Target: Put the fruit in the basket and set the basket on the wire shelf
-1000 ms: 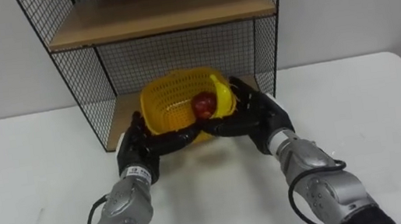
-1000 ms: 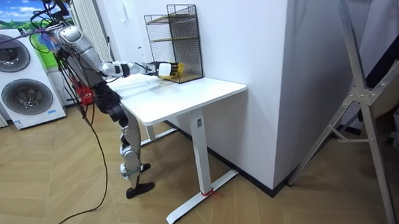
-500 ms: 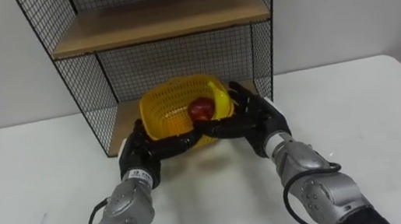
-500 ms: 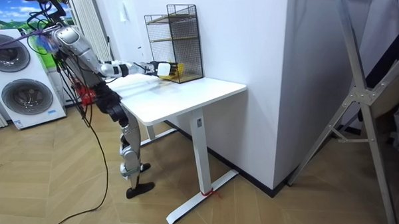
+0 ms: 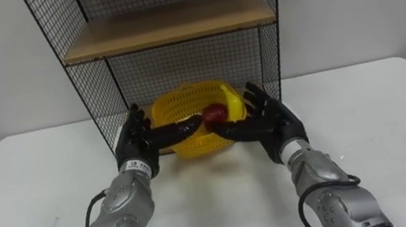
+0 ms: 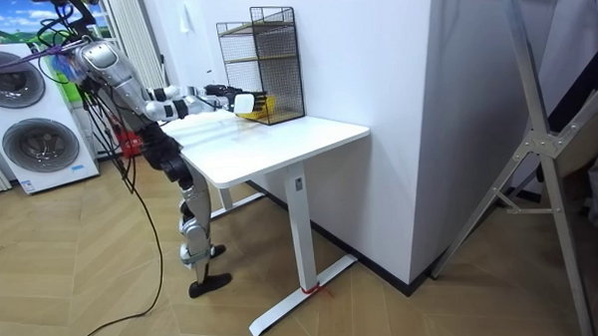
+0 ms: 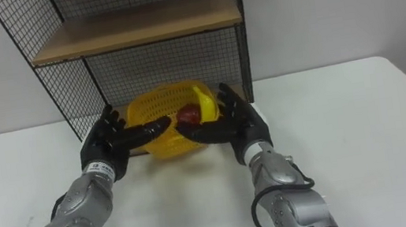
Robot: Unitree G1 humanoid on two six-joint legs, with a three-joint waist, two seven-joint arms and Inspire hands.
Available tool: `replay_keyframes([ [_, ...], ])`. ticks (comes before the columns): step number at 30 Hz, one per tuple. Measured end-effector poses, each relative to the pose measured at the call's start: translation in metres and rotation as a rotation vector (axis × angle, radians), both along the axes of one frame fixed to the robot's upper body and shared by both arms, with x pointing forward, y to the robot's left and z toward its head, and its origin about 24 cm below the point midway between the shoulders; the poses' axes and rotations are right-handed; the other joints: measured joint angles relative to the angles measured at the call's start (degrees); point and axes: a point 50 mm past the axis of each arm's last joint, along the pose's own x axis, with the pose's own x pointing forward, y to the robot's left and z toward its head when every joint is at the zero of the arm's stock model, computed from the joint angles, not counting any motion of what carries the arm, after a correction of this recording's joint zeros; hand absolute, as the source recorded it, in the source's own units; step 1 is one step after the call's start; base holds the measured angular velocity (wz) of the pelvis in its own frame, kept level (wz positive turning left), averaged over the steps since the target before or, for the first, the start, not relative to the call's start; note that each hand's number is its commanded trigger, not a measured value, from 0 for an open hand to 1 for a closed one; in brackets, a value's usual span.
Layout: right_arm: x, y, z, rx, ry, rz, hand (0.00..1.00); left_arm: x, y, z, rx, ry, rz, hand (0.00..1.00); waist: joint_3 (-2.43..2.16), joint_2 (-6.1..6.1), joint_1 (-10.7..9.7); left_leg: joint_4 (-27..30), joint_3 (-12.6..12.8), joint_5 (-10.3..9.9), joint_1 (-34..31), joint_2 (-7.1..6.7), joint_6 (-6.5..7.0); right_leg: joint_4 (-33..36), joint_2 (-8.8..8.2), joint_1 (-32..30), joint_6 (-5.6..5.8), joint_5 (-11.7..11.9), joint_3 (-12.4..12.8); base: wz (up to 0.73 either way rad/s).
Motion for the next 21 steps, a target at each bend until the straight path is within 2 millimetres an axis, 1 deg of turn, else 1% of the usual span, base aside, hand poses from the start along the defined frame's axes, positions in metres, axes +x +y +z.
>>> replay_keyframes([
  [3,0.001,-0.005,0.006,-0.014,-0.033,-0.01,0.0,-0.002,-0.001,0.003,-0.009,-0.019,-0.002,0.0,-0.01,0.07,-0.13,-0.27,0.14,0.13,0.11,-0.01,0.16,0.01,0.0,-0.09,-0.02,0.08,0.22,-0.02],
  [5,-0.003,-0.008,0.009,-0.026,-0.062,-0.011,0.0,-0.003,-0.001,0.006,-0.016,-0.035,-0.009,0.0,-0.03,0.21,-0.11,-0.3,0.15,0.14,0.15,-0.01,0.15,0.02,0.0,-0.08,-0.02,0.07,0.25,0.0],
  [7,-0.005,-0.01,0.007,-0.041,-0.068,-0.01,0.0,-0.002,-0.001,0.006,-0.019,-0.044,-0.014,0.0,-0.08,0.35,-0.11,-0.36,0.26,0.14,0.28,0.01,0.14,0.05,0.0,-0.08,-0.01,0.06,0.37,-0.03],
  [8,-0.006,-0.011,0.007,-0.043,-0.066,-0.011,0.0,-0.002,-0.001,0.007,-0.02,-0.051,-0.014,0.0,-0.01,0.5,-0.09,-0.45,0.49,0.14,0.44,0.04,0.15,0.09,0.0,-0.09,-0.01,0.06,0.56,-0.08],
  [10,-0.006,-0.012,0.006,-0.043,-0.067,-0.01,0.0,-0.002,-0.001,0.008,-0.021,-0.057,-0.013,0.0,0.1,0.69,-0.05,-0.82,0.8,0.18,0.67,0.06,0.12,0.14,-0.01,-0.15,0.01,0.07,0.91,-0.09],
  [16,-0.005,-0.013,0.008,-0.053,-0.077,-0.002,0.0,-0.001,-0.002,0.011,-0.017,-0.087,-0.046,0.0,0.09,0.69,0.05,-1.7,1.2,0.62,0.83,0.03,0.19,0.23,-0.13,-0.61,0.03,0.09,1.14,-0.02],
  [21,-0.003,-0.013,0.018,-0.063,-0.125,0.011,0.0,-0.001,-0.003,0.015,-0.017,-0.109,-0.058,0.0,0.08,0.66,-0.01,-1.73,1.35,0.64,0.89,0.06,0.19,0.22,-0.13,-0.65,0.01,0.14,1.26,0.0],
])
